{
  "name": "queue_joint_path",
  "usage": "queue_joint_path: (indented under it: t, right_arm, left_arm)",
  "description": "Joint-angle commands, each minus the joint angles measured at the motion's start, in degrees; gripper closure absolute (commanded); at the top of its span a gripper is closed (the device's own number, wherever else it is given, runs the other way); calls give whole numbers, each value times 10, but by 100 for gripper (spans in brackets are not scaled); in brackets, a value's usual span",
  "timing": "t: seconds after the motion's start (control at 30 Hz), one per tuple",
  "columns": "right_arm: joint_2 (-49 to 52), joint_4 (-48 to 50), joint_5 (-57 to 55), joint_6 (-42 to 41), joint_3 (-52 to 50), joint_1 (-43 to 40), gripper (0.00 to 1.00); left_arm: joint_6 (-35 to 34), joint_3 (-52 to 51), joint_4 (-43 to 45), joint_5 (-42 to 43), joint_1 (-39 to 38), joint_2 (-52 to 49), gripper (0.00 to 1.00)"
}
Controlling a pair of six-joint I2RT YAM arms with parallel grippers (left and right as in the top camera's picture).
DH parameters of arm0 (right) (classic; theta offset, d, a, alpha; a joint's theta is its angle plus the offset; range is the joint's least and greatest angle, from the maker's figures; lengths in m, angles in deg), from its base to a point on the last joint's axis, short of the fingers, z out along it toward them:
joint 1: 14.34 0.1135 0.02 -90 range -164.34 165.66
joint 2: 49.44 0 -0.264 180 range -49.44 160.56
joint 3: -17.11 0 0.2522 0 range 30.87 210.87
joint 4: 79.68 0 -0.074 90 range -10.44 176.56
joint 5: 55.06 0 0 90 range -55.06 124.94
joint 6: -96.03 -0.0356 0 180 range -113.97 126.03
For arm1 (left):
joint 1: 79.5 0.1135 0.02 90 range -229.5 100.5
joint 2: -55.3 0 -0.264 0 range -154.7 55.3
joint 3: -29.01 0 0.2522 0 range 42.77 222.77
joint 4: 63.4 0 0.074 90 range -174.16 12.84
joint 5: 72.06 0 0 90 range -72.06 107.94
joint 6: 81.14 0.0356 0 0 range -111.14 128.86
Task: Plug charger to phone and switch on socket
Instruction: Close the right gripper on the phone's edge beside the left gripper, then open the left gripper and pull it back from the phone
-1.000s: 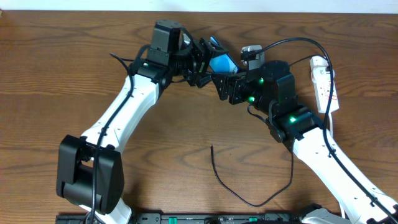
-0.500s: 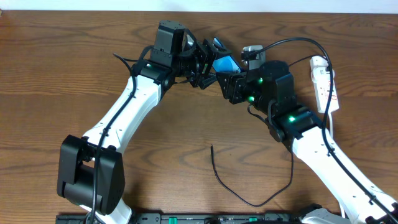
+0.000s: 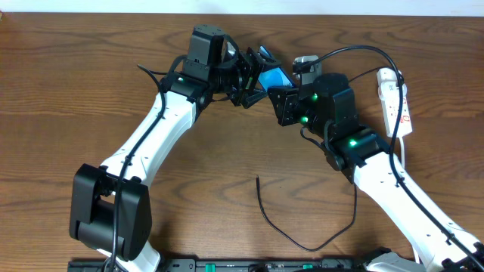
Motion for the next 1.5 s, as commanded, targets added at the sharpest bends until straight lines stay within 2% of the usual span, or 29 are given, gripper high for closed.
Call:
queue_joint_path:
  t: [0.0, 0.37, 0.5, 0.7, 0.73, 0.83, 0.87, 1.23, 1.47]
  right_arm:
    - [1, 0, -3, -1, 12, 7, 75]
    - [1, 0, -3, -1, 12, 7, 88]
    - [1, 0, -3, -1, 12, 7, 99]
    - [1, 0, -3, -1, 12, 7, 99]
    - [1, 0, -3, -1, 12, 7, 99]
    - [1, 0, -7, -1, 12, 6, 99]
    - [1, 0, -9, -1, 12, 5, 99]
    - [1, 0, -12, -1, 12, -10, 99]
    - [1, 0, -20, -12, 12, -35, 99]
  left_arm:
    - [-5, 19, 5, 12, 1, 21, 93]
    - [-5, 19, 5, 12, 0, 21, 93]
    - [-5, 19, 5, 22, 0, 21, 93]
    - [-5, 19, 5, 22, 1, 21, 92]
    - [-5, 19, 5, 22, 1, 21, 83]
    - [-5, 19, 5, 22, 1, 21, 16]
    - [-5, 19, 5, 22, 1, 21, 6]
    - [4, 19, 5, 26, 5, 21, 5]
    - [13, 19, 5, 61, 23, 21, 5]
